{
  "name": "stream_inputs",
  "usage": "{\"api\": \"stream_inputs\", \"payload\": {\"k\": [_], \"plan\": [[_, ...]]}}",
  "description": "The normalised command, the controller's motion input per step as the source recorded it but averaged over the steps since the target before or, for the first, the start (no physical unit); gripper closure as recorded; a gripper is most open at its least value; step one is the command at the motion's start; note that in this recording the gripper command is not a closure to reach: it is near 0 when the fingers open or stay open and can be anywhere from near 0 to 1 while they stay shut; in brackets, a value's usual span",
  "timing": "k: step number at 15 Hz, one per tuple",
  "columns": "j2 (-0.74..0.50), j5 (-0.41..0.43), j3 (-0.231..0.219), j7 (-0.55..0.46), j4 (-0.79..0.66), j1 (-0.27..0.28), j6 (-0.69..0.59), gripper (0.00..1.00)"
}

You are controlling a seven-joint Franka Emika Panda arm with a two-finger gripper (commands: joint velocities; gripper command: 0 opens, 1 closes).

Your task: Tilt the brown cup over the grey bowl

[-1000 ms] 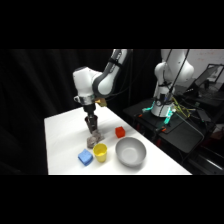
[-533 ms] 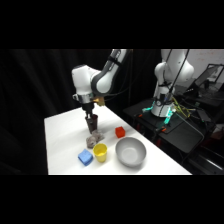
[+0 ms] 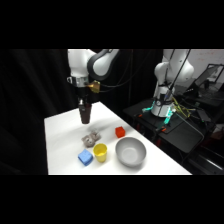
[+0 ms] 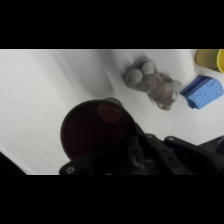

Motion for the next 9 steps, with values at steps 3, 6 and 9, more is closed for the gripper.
{"api": "stream_inputs", "payload": {"k": [3, 6, 9], "plan": [[-0.41, -0.166, 0.022, 0.19, -0.02, 0.142, -0.39, 0.06], [-0.31, -0.062, 0.140, 0.14, -0.13, 0.155, -0.27, 0.07], [-0.20, 0.011, 0.183, 0.12, -0.14, 0.165, -0.23, 0.07]]}}
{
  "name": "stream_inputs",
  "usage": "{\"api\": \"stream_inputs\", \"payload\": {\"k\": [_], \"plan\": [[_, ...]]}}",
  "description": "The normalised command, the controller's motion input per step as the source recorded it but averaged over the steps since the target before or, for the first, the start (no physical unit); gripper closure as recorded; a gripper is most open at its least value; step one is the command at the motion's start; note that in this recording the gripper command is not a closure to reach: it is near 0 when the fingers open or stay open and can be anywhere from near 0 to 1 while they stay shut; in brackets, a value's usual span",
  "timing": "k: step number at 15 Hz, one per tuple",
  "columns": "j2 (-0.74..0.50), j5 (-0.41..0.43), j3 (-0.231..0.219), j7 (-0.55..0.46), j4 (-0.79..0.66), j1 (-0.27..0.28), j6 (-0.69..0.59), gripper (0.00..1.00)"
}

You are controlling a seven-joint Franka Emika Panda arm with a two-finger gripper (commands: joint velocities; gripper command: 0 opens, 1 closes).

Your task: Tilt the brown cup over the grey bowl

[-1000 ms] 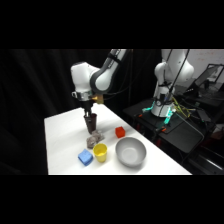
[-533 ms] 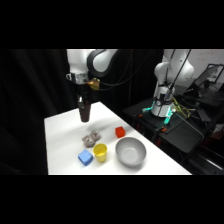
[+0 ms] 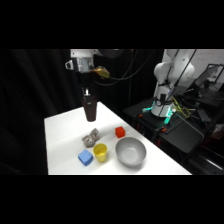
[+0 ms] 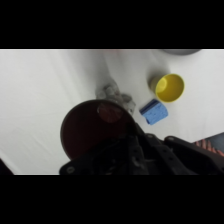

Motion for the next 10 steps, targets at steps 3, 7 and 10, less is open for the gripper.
{"api": "stream_inputs", "payload": {"k": [3, 7, 10], "plan": [[-0.23, 0.239, 0.196, -0.04, -0.17, 0.146, -0.21, 0.09], [-0.25, 0.534, 0.164, -0.36, -0.16, 0.072, -0.23, 0.09], [-0.25, 0.688, 0.066, -0.64, -0.17, -0.038, -0.24, 0.10]]}}
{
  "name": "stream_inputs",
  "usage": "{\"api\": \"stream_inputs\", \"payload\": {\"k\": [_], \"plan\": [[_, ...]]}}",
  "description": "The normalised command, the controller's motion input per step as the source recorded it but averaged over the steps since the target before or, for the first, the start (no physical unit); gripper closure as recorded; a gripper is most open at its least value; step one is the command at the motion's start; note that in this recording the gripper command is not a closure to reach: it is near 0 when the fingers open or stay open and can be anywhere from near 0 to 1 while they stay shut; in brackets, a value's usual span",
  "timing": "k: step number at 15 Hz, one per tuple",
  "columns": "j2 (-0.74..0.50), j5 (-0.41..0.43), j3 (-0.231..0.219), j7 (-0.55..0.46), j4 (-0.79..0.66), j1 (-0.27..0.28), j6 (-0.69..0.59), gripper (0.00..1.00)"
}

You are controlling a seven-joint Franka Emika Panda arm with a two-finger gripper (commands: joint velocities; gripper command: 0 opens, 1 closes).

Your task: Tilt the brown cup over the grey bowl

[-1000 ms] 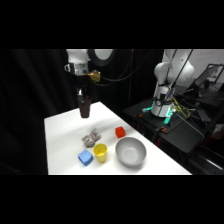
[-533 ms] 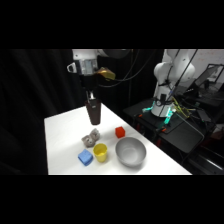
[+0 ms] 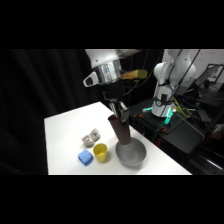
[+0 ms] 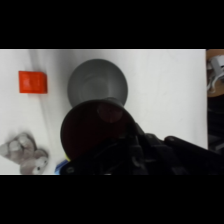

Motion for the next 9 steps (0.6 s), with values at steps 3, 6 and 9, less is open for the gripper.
{"api": "stream_inputs", "payload": {"k": [3, 6, 9], "plan": [[-0.20, 0.676, -0.032, -0.65, -0.12, -0.121, -0.39, 0.13], [-0.05, 0.599, -0.099, -0.61, -0.08, -0.171, -0.45, 0.13], [0.06, 0.481, -0.091, -0.48, -0.04, -0.137, -0.43, 0.13]]}}
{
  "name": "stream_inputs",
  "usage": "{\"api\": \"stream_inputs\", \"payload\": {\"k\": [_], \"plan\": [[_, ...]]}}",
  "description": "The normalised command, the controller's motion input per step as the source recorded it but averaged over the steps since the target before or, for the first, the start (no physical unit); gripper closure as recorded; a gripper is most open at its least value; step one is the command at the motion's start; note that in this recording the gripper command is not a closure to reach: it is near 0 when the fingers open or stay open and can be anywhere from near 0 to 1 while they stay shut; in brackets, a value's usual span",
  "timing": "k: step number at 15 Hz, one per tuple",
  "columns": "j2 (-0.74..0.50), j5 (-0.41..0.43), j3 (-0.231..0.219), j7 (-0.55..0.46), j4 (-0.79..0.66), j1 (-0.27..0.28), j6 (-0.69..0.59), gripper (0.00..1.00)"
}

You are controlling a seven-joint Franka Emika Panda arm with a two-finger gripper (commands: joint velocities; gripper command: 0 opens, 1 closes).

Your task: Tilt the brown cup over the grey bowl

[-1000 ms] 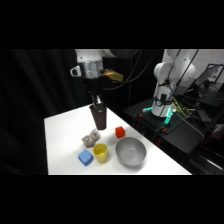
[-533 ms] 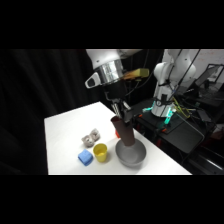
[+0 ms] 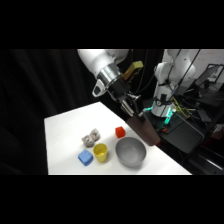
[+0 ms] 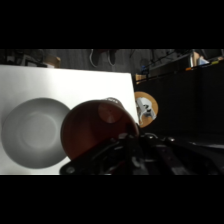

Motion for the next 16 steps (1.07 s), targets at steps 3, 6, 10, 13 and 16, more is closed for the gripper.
{"api": "stream_inputs", "payload": {"k": [3, 6, 10, 13, 16], "plan": [[0.15, 0.365, -0.044, -0.33, 0.03, -0.081, -0.35, 0.13], [0.21, 0.298, -0.015, -0.28, 0.11, -0.059, -0.35, 0.11], [0.06, 0.008, -0.024, -0.03, 0.06, 0.012, 0.01, 0.12], [-0.18, -0.286, -0.028, 0.15, -0.06, 0.109, 0.44, 0.13], [-0.31, -0.416, -0.010, 0.30, -0.16, 0.127, 0.52, 0.13]]}}
